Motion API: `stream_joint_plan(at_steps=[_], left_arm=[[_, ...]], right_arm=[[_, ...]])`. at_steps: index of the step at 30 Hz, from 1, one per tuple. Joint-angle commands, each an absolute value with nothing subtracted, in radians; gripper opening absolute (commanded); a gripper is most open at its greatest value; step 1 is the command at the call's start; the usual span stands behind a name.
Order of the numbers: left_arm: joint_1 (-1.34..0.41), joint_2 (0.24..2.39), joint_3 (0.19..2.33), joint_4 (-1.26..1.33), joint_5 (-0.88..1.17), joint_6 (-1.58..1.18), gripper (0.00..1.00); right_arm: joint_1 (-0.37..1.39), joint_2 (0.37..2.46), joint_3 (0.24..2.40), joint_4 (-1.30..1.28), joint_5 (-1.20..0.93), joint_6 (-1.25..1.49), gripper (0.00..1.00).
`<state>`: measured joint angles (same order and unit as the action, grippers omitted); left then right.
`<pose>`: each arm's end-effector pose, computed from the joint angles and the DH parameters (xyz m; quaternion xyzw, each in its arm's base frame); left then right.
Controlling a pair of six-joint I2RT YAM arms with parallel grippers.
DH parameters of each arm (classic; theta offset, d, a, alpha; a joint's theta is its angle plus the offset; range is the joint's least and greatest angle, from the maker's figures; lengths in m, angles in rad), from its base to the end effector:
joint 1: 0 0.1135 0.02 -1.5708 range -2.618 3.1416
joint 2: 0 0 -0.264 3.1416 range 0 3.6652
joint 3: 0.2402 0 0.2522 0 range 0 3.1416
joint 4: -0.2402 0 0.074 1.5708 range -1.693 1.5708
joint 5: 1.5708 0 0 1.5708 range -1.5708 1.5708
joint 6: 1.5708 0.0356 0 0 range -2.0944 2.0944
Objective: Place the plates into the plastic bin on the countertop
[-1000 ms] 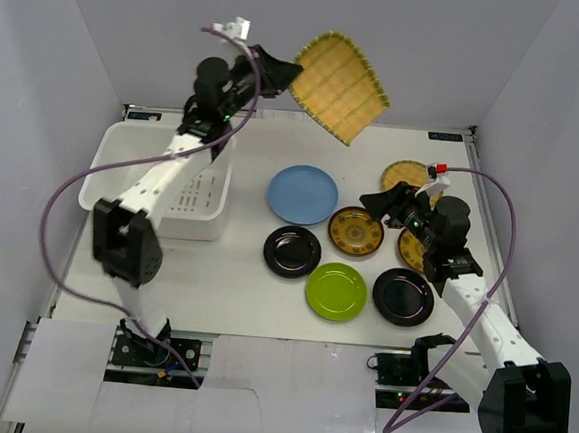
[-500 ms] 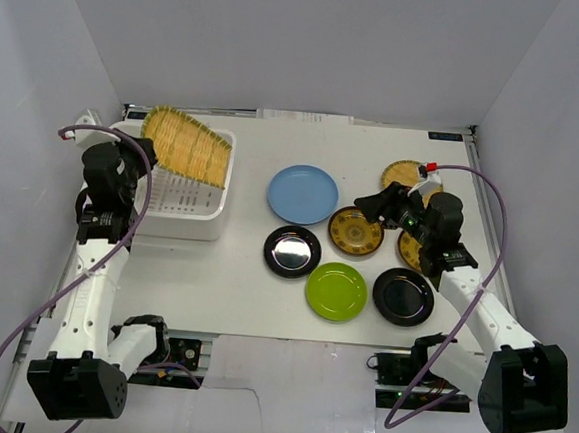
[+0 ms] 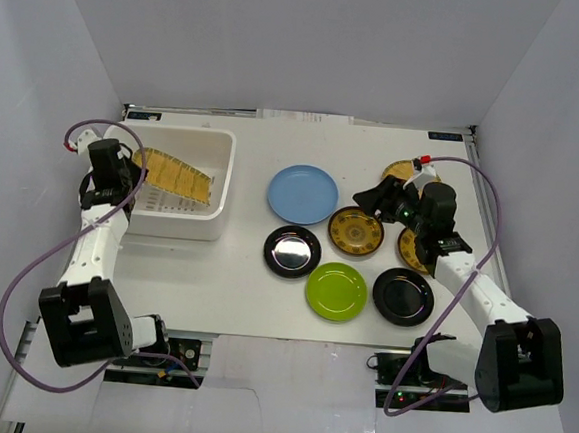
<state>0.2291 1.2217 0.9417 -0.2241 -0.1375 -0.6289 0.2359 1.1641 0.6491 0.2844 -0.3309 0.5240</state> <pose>0.2690 0.0677 0.2988 -0.3891 0.7667 -0.0427 0.5089 0.2531 0.0727 0.2629 0.0098 0.7797 0.3471 0.5210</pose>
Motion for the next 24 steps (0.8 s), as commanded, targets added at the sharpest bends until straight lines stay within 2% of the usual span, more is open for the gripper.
stream_joint_plan(at_steps=[1,5,6,8,9,11,12,15,16,22,24], left_arm=[[0.232,1.261,0.965,-0.156,-0.071,-0.655,0.0],[0.232,1.298,0.965,-0.164,-0.057,-0.658,0.0],[0.232,1.299,0.962,-0.164,-0.055,-0.658,0.05],[0.232,1.305,0.959,-0.17,-0.055,-0.657,0.21],[0.232,1.307,0.96,-0.179,-0.058,-0.655,0.38],[0.232,1.312,0.959,-0.19,-0.055,-0.664,0.56],[0.232,1.31,0.957,-0.193,-0.051,-0.667,0.7],[0.232,1.299,0.936,-0.192,-0.045,-0.692,0.86],[0.232,1.295,0.931,-0.192,-0.041,-0.695,0.97],[0.23,1.204,0.9,-0.141,0.006,-0.677,0.98],[0.219,1.125,0.876,-0.066,0.083,-0.651,0.98]], right_arm=[[0.224,1.205,0.742,0.296,-0.258,0.477,0.67],[0.117,1.268,0.795,0.248,-0.199,0.459,0.68],[0.059,1.284,0.801,0.249,-0.199,0.466,0.68],[0.012,1.33,0.815,0.253,-0.202,0.495,0.68],[-0.041,1.344,0.816,0.261,-0.202,0.508,0.68],[-0.089,1.391,0.818,0.297,-0.218,0.549,0.68],[-0.103,1.408,0.819,0.31,-0.225,0.561,0.68],[-0.146,1.494,0.844,0.334,-0.23,0.589,0.68],[-0.155,1.535,0.853,0.334,-0.223,0.595,0.68],[-0.233,1.66,0.902,0.347,-0.157,0.652,0.68],[-0.242,1.681,0.893,0.376,-0.109,0.667,0.68]])
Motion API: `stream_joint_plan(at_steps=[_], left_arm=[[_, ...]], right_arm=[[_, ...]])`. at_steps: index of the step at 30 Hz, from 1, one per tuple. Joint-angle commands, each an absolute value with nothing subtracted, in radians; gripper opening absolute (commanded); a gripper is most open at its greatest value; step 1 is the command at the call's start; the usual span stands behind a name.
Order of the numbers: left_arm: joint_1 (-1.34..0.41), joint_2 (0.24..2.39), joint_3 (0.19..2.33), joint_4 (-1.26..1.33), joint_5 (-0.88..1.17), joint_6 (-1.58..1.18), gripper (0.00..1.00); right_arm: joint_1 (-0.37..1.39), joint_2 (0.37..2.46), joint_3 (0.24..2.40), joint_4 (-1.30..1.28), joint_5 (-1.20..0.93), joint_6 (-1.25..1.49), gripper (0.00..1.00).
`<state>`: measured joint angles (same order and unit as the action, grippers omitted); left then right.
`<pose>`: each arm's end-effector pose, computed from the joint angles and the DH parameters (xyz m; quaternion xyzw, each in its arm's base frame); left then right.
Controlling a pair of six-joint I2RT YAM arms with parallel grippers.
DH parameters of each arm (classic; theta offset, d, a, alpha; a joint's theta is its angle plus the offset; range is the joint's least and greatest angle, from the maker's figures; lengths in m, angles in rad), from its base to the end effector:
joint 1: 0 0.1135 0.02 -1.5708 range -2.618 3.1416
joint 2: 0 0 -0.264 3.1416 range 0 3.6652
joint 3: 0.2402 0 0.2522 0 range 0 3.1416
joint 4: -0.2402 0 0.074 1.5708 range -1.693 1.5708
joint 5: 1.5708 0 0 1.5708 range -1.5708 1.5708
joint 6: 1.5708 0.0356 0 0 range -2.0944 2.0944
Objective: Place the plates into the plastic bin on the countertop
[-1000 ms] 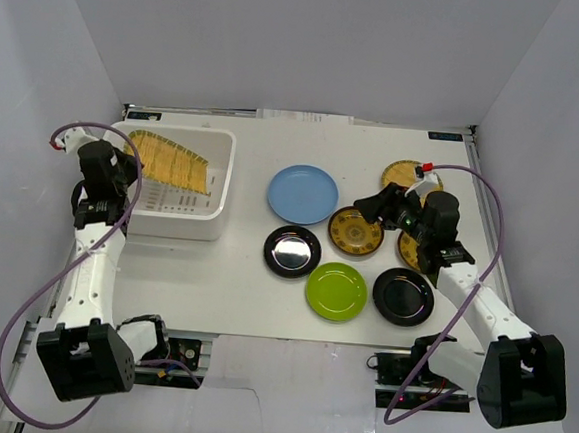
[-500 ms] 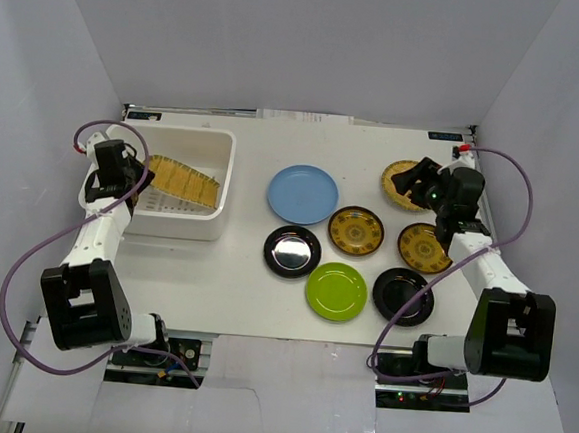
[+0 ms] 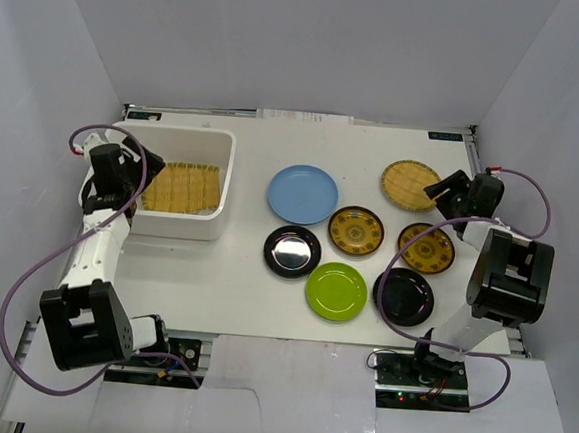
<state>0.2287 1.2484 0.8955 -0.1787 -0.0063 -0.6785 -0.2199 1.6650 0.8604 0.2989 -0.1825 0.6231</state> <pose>0.2741 0.0640 0.2800 -0.3818 0.7796 -0.1081 0.4846 0.3462 -0.0708 0.1886 0.3088 0.8018 0.1782 0.4797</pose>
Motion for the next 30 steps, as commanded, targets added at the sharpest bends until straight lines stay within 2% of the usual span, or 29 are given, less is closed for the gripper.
stream_joint_plan(at_steps=[1,8,12,15,18,19,20,24,30], left_arm=[[0.212,1.099,0.873,-0.057,0.092,-0.643,0.98],[0.074,1.065,0.948,-0.094,0.227,-0.552,0.98],[-0.026,1.069,0.982,-0.089,0.317,-0.52,0.98],[-0.066,1.075,1.0,-0.068,0.441,-0.523,0.98],[-0.097,1.1,1.019,-0.064,0.56,-0.544,0.98],[-0.11,1.114,1.028,-0.063,0.586,-0.554,0.98],[-0.118,1.12,1.032,-0.058,0.632,-0.57,0.98],[-0.184,1.153,1.061,-0.057,0.716,-0.591,0.98],[-0.297,1.189,1.088,-0.058,0.723,-0.614,0.96]], right_arm=[[-0.253,1.69,0.896,0.376,-0.095,0.667,0.68],[-0.293,1.816,0.949,0.374,-0.15,0.672,0.66],[-0.295,1.925,1.021,0.406,-0.303,0.687,0.64],[-0.296,1.976,1.034,0.437,-0.356,0.736,0.56],[-0.295,2.005,1.031,0.508,-0.385,0.804,0.38],[-0.295,2.009,1.026,0.54,-0.387,0.817,0.17],[-0.295,2.002,1.02,0.566,-0.388,0.843,0.09],[-0.295,1.89,0.948,0.707,-0.382,0.903,0.08],[-0.249,1.62,0.852,0.856,-0.485,0.982,0.08]])
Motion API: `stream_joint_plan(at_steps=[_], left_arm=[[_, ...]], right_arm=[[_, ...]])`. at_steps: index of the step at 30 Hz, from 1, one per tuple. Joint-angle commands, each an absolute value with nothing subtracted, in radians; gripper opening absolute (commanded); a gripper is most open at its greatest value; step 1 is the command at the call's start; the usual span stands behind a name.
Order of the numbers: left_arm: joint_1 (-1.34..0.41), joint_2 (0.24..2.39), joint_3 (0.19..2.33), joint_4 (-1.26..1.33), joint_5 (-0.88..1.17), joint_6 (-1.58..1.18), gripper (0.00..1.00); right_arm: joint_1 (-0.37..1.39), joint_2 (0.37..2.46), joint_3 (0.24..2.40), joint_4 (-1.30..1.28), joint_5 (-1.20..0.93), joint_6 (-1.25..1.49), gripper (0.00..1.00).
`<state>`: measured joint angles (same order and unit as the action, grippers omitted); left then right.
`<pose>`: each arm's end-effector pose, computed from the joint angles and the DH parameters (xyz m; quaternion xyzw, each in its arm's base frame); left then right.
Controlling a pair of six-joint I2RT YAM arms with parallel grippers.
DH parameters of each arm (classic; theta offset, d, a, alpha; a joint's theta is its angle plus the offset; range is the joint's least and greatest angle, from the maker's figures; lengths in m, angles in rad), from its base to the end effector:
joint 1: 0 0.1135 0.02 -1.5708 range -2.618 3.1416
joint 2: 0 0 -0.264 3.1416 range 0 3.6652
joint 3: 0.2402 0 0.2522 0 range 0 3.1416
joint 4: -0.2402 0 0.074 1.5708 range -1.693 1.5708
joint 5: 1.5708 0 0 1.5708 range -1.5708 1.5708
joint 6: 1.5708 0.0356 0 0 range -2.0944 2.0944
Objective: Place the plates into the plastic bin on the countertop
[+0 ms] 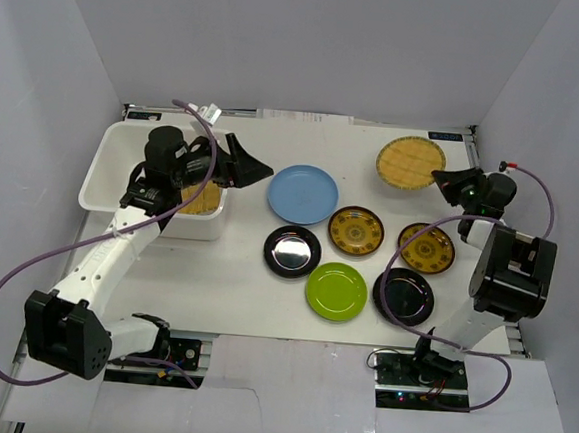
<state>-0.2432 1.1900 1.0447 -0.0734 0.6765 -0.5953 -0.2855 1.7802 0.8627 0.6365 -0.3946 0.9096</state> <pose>0.2589 -0.0872 0.3604 0.0756 0.7608 -0.4767 0.4338 0.3628 -0.0922 0.1840 0.3435 0.7142 0.3301 0.5129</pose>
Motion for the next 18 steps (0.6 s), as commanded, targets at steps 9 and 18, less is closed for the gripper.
stream_joint_plan(at_steps=[9,18], left_arm=[[-0.442,1.236,1.103,-0.086,0.528,-0.624,0.91],[-0.479,1.315,1.052,-0.012,0.448,-0.635,0.86]], right_arm=[[0.016,1.335,0.7,0.934,-0.561,1.063,0.08],[0.193,1.256,0.704,0.948,-0.61,1.089,0.08]])
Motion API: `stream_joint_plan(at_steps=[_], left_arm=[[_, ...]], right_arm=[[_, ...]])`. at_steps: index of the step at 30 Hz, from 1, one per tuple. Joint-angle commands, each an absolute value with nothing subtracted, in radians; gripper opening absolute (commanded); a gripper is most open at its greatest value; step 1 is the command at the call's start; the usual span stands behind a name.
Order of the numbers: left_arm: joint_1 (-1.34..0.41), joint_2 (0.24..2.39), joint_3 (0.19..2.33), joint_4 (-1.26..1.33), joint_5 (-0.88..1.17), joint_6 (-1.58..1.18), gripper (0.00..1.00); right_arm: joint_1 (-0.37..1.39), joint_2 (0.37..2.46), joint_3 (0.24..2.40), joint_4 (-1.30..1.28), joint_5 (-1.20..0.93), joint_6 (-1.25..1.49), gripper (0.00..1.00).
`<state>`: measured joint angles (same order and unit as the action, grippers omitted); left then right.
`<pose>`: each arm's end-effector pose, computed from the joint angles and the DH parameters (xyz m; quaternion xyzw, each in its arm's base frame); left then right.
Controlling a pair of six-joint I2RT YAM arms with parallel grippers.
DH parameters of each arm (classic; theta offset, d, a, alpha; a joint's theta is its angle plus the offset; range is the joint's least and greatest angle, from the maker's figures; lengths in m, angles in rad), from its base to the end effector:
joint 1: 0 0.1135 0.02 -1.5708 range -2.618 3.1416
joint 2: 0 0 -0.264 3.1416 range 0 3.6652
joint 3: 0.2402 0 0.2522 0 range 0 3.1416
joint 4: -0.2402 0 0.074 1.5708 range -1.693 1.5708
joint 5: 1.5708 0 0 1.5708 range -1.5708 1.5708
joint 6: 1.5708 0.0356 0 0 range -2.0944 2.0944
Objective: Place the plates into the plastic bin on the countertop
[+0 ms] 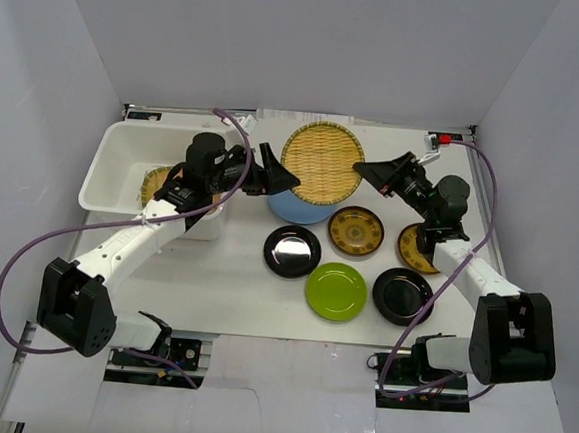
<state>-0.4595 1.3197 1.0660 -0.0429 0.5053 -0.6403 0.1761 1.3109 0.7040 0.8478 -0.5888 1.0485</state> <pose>0.2676 -0.1517 0.3351 0.0778 0.7886 -0.4723 0.3861 0.2803 0.0700 0.3029 0.0425 0.6317 0.5794 0.5134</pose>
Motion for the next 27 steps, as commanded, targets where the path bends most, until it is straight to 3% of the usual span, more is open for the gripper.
stream_joint_plan(at_steps=[1,2,6,9,10,11,13,14,17,20,22,27], left_arm=[[-0.482,1.321,1.045,-0.011,0.436,-0.635,0.81],[-0.485,1.327,1.045,-0.011,0.416,-0.631,0.74],[-0.486,1.336,1.046,-0.008,0.377,-0.629,0.15],[-0.486,1.31,1.046,-0.008,0.328,-0.626,0.03],[-0.486,1.301,1.045,-0.008,0.316,-0.624,0.0],[-0.488,1.28,1.045,-0.008,0.304,-0.618,0.0],[-0.486,1.258,1.046,-0.011,0.249,-0.608,0.0],[-0.483,1.247,1.049,-0.018,0.22,-0.601,0.0],[-0.425,1.204,1.055,-0.069,0.135,-0.609,0.0],[-0.254,1.14,1.04,-0.112,0.156,-0.693,0.0],[-0.107,1.083,1.003,-0.141,0.173,-0.768,0.0],[0.077,0.999,0.951,-0.245,0.098,-0.81,0.0]], right_arm=[[0.199,1.249,0.695,0.953,-0.617,1.091,0.08],[0.215,1.247,0.692,0.951,-0.618,1.085,0.08],[0.239,1.258,0.663,0.956,-0.618,1.086,0.08],[0.241,1.269,0.65,0.956,-0.627,1.091,0.1],[0.241,1.273,0.655,0.956,-0.637,1.091,0.13],[0.242,1.276,0.658,0.956,-0.644,1.091,0.22],[0.245,1.279,0.655,0.956,-0.658,1.097,0.43],[0.253,1.276,0.647,0.954,-0.658,1.091,0.61],[0.256,1.25,0.635,0.899,-0.658,1.051,0.83],[0.256,1.206,0.629,0.832,-0.661,0.994,0.88],[0.258,1.171,0.606,0.79,-0.649,0.953,0.87],[0.262,1.129,0.575,0.709,-0.629,0.884,0.84]])
